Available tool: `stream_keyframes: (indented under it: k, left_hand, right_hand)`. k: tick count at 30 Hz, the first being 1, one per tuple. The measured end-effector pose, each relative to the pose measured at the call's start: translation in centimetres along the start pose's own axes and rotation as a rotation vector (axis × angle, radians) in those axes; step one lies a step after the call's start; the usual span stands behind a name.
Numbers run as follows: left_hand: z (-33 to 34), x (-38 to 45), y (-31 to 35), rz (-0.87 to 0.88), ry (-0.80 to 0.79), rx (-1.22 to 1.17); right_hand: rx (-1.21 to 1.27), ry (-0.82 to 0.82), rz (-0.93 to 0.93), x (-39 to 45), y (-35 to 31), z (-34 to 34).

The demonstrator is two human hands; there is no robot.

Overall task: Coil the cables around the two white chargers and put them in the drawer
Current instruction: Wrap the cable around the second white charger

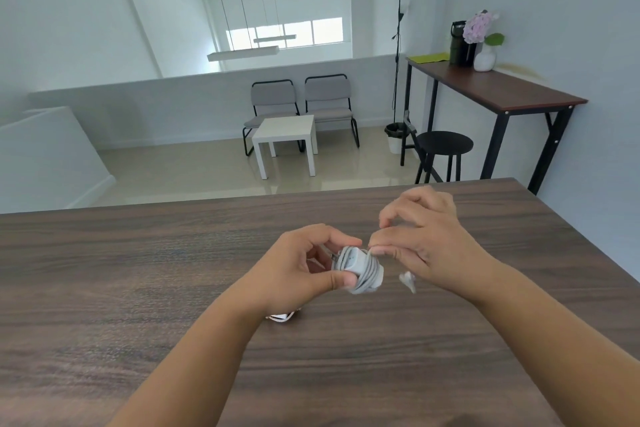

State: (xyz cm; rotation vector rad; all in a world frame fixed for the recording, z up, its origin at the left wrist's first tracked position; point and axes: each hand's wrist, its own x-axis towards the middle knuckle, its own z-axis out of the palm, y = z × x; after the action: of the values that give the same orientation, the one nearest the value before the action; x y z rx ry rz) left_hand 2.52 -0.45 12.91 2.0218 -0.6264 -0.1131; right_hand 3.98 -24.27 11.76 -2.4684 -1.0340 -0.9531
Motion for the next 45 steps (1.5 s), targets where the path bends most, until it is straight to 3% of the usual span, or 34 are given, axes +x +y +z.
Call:
stream_keyframes:
  k: [3,8,14,17,26,29,33,36,40,45]
  left_hand:
    - [0.4,-0.2,0.1,-0.002,-0.021,-0.211]
    - [1.1,0.0,0.1,0.036,-0.049,-0.531]
    - [2.6,0.7,-0.2,0.011,0.109,-0.945]
    - [3.0,1.2,-0.4,-0.031,0.224,-1.092]
    - [3.3,1.1,-1.3,-0.045,0.193,-1.033]
    - [3.3,1.4,-1.0,-0.032,0.208,-1.054]
    - [3.4,1.9,-0.6,-0.046,0.231,-1.064]
    - [3.6,2.1,-0.6,-0.055,0.257,-1.081]
    - [2.7,2.6,-1.0,-0.055,0.339,-1.09]
    - [2.1,2.8,-1.4,-0.071,0.421,-1.059]
  right_hand:
    - [0.029,0.102,0.079,-0.5,-0.4,0.7]
    - [0.124,0.131,0.19,-0.7,-1.0,2.1]
    - [0.366,-0.06,0.379,-0.4,-1.9,3.8]
    - [0.641,-0.167,0.475,-0.8,-2.6,4.3]
    - [0.994,-0.308,0.729,-0.3,-2.7,2.6]
    - [1.272,-0.271,0.895,-0.7,-2.8,2.5]
    - [1.595,-0.11,0.981,-1.4,-2.2,3.8]
    - [1.875,-0.095,1.046,-1.8,-2.5,3.9]
    - [1.722,-0.062,1.157,-2.8,-2.6,3.7]
    - [1.326,0.041,1.011,-3.2,-2.9,3.3]
